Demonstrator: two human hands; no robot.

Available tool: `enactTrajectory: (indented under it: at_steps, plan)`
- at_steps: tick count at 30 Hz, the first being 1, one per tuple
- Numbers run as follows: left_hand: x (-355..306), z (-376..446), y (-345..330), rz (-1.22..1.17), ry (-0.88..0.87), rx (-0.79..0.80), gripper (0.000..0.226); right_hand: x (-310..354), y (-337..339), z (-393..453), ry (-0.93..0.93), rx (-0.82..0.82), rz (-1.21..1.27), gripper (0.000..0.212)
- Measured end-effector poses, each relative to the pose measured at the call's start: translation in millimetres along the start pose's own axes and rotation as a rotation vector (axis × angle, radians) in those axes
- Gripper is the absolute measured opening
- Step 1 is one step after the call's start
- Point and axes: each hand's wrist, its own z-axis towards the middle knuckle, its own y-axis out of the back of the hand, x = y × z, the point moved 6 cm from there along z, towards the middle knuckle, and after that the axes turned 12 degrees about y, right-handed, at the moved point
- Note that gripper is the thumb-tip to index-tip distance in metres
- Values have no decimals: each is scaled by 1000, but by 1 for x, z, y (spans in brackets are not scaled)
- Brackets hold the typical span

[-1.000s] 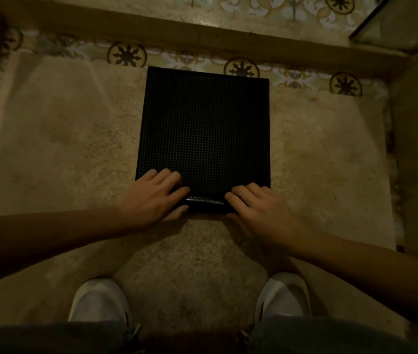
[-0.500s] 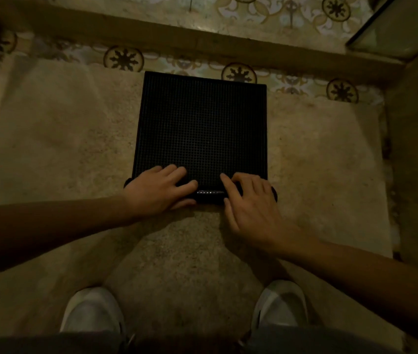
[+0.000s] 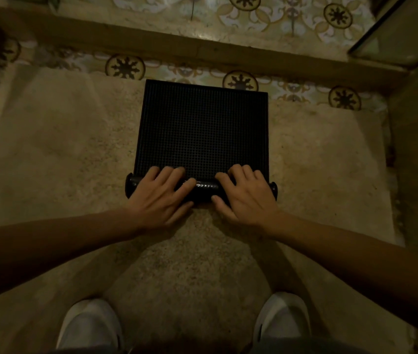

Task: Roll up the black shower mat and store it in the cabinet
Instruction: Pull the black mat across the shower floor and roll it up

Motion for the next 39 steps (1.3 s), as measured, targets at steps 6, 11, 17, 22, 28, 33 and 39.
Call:
enactTrajectory:
  at_steps: [6,11,17,22,28,33,39]
  plan:
    - [7,15,0,31,-84,-34,49,-5,5,5,-22,-67,13,56]
    - [10,27,1,10,-78,-60,46,0,5,7,15,-152,-46,46]
    - [7,34,11,23,52,-172,37,-14,9,30,-10,-128,-92,48]
    - [5,32,5,-7,102,-127,47,-24,14,42,-11,-176,-22,40]
    - [8,42,1,88,-23,-90,49,-20,19,37,-38,-276,-61,30]
    - [15,62,9,75,26,-88,44,-6,14,38,-69,-318,-48,33]
    - [24,81,14,-3,173,-61,39,-29,13,61,-47,-210,-115,41]
